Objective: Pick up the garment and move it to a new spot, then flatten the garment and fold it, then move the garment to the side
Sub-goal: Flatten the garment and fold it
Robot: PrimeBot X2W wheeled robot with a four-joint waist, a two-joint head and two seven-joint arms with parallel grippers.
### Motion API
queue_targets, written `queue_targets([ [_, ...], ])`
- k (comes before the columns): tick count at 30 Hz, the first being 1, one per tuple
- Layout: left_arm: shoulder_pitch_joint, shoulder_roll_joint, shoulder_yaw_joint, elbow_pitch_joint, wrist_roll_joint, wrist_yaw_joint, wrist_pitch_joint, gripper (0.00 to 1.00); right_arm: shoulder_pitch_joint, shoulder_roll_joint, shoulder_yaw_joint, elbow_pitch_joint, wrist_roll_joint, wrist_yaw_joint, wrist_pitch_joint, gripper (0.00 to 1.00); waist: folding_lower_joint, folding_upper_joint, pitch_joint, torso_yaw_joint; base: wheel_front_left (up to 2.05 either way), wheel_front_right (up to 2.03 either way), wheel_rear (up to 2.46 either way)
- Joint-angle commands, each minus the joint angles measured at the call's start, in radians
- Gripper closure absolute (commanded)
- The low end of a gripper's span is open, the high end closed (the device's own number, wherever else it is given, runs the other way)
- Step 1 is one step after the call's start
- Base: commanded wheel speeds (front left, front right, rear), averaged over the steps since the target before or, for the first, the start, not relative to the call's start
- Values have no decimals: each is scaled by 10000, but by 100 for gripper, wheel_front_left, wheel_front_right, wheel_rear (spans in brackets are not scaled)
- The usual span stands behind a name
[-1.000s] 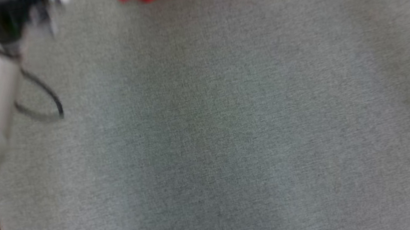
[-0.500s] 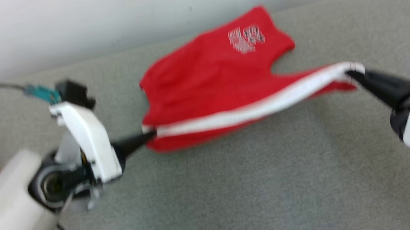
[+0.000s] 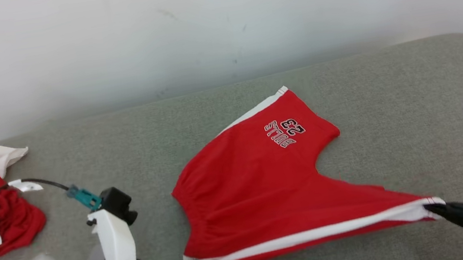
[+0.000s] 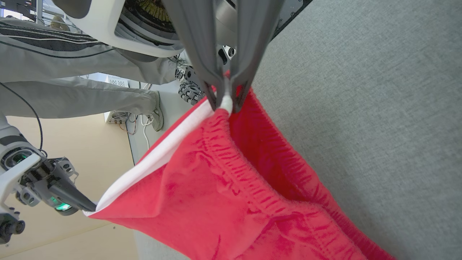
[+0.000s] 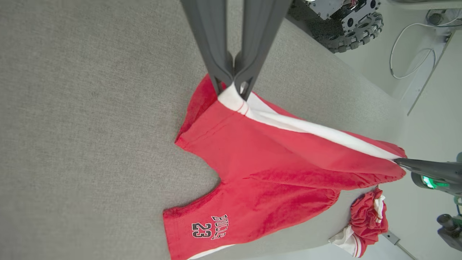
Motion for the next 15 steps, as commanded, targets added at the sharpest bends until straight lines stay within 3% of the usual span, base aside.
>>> queue_targets([
  [1, 245, 186, 28, -282, -137, 113, 70, 100, 259, -244, -25, -211, 158, -24, 146, 100, 3, 0, -10, 64, 0, 0, 0],
  [8, 234, 624, 270, -932, -631, 442, 289, 100, 12, -699, -235, -571, 259, -24, 310, 100, 3, 0, 356, 244, 0, 0, 0],
  [15, -736, 481, 816, -692, -858, 583, 483, 100, -1131, -345, -790, 61, -60, -24, 491, 100, 3, 0, 1406, 639, 0, 0, 0],
])
